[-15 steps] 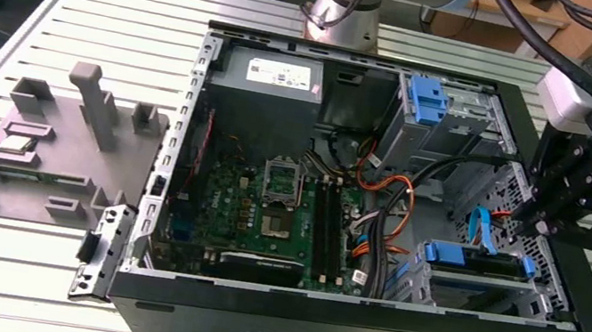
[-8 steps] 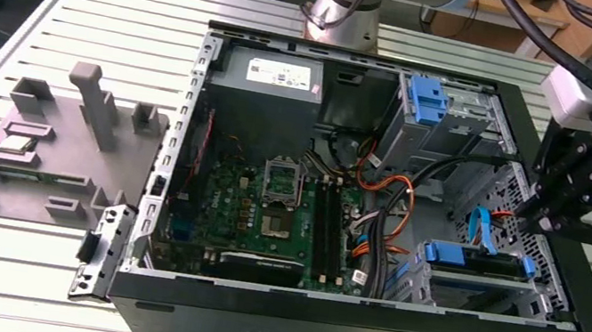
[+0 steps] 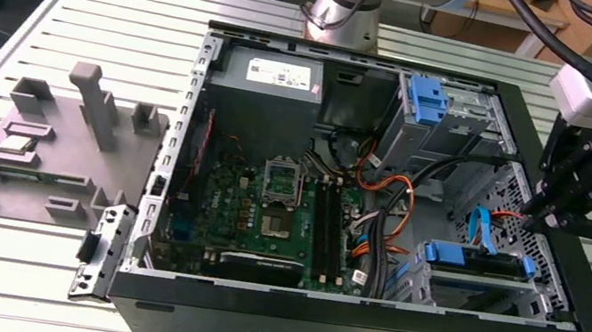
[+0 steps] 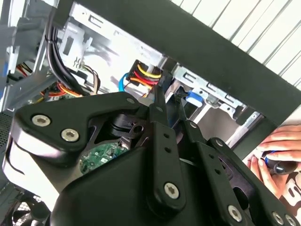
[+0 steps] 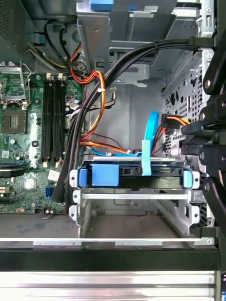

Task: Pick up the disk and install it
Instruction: 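Insert the second disk wire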

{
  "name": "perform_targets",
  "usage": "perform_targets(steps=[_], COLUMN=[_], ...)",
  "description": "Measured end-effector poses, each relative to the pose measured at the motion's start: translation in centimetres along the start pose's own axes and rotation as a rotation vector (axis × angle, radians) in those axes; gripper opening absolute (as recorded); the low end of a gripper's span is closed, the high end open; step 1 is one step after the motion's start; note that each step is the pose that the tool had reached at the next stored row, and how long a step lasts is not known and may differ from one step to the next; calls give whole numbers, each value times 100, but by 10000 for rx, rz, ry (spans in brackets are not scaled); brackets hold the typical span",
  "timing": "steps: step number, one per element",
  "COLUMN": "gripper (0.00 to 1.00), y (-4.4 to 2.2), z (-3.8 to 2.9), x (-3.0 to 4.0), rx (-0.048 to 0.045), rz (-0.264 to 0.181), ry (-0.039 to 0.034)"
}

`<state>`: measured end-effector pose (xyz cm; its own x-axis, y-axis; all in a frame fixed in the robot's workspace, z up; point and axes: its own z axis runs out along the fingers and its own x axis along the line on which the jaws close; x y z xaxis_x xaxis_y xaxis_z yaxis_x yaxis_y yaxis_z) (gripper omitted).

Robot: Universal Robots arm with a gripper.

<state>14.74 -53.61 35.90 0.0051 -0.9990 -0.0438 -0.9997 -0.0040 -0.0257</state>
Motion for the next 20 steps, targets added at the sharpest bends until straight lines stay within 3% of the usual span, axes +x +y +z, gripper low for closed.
perform_targets(steps=[9, 14, 20], gripper=[24, 31, 31], y=[-18, -22, -106], z=[4, 5, 45], x=[-13, -21, -34], rx=[0, 0, -83], rz=[0, -1, 3], ry=[1, 2, 12])
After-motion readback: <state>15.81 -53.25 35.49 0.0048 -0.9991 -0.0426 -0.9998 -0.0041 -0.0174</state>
